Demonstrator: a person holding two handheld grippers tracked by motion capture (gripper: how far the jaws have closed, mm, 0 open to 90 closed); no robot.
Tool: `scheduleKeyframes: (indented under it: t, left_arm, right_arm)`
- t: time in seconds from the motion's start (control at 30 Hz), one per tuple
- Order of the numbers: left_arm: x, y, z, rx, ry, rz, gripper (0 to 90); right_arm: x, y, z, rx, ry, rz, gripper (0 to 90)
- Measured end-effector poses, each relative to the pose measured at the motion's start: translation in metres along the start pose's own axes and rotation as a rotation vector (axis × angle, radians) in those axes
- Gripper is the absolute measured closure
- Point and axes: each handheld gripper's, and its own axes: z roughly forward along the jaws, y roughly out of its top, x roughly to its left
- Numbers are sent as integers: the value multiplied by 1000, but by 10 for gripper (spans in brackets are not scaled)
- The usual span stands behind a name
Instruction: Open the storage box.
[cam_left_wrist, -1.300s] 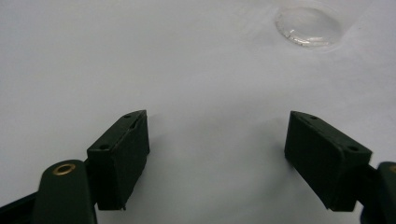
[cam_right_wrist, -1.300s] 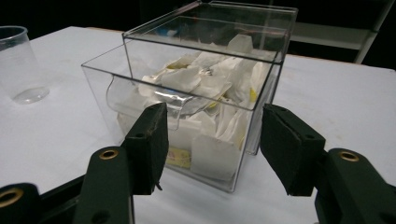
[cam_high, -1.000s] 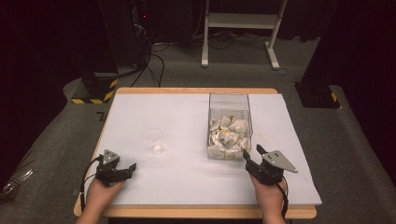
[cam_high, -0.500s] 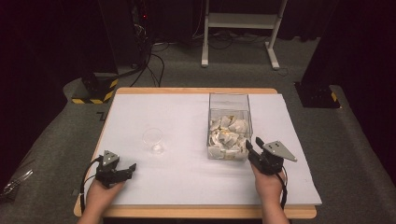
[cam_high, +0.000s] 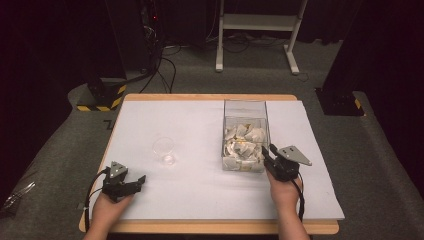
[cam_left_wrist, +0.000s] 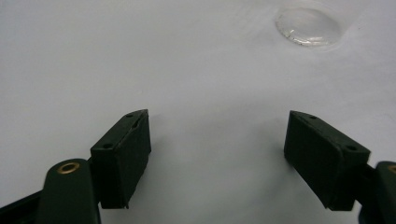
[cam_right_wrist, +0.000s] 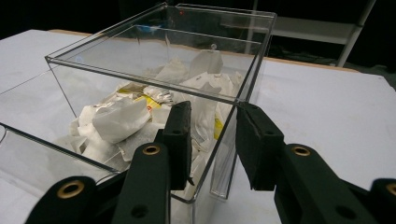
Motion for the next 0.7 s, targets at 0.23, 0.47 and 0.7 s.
scheduleKeyframes:
  t: [0.23, 0.47, 0.7]
  left_arm:
    - [0, -1, 0, -5, 2, 1, 238]
    - [-1, -1, -1, -7, 2, -5, 242]
    - [-2, -1, -1, -7, 0, -10, 242]
  right_arm:
    - [2, 0, 6, 9, -2, -5, 670]
    - [2, -1, 7, 17, -10, -14, 678]
    - [3, -2, 5, 21, -15, -7, 692]
